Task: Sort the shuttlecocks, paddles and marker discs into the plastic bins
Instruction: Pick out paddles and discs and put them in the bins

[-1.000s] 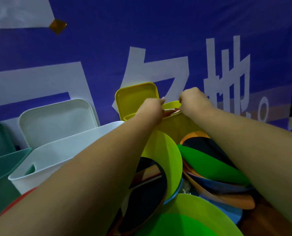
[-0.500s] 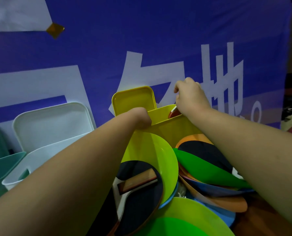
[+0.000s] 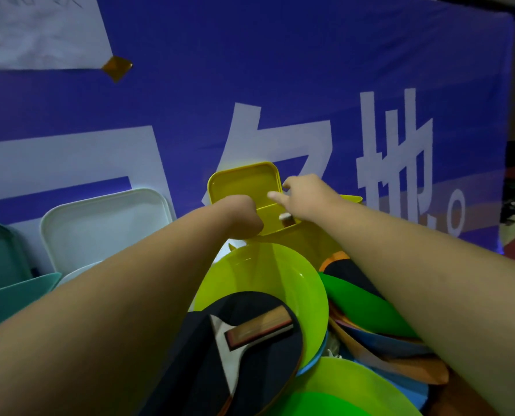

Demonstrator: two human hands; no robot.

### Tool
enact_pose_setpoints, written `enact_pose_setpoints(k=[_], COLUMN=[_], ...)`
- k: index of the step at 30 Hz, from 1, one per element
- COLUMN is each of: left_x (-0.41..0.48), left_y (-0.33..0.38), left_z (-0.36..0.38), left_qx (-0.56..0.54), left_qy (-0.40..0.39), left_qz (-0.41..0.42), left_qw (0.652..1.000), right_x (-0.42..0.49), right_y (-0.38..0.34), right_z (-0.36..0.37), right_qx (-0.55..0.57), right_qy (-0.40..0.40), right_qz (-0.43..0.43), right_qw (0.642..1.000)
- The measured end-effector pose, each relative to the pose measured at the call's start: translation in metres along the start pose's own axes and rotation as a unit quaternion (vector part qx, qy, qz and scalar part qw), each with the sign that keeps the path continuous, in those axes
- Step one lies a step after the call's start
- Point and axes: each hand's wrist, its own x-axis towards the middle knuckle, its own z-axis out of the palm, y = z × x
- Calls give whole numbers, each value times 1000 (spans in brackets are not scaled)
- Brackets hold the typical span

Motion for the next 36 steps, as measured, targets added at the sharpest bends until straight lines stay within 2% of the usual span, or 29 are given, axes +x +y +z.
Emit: enact_pose_setpoints(k=[3,9,14,17,22,27,31,36], left_x=[-14,-58,-125,-175,-253,-311,-353,-385], left_y=[-8,-7,-9,-16,-26,-38,-53,-77], left_z=[-8,-24,-42,-46,-39,-40,-49,-43], left_qx=[-6,-15,-1,8,38,78,35,-4], left_qy=[-6,17,-6,-24,-68,-76,-52,-7], left_qz=[16,39,49,44,25,2,-5,-18], left_qw=[1000,999,999,999,997,994,998,1000], right_x=[-9,-54,-110,-143,-188,-224,-244,-261], right_y=[-4,-9,-25,-36,-48,-69,-89,-115], right_z=[-8,-23,-43,-50,-53,-62,-65,-62], right_qx=[8,39,81,94,27,4,-13,47], right_qy=[-4,-32,-28,-61,-54,-155,-177,-168], right_qz=[-44,-78,-93,-106,-148,-152,-168,-192], right_qw=[999,996,992,988,987,976,970,966])
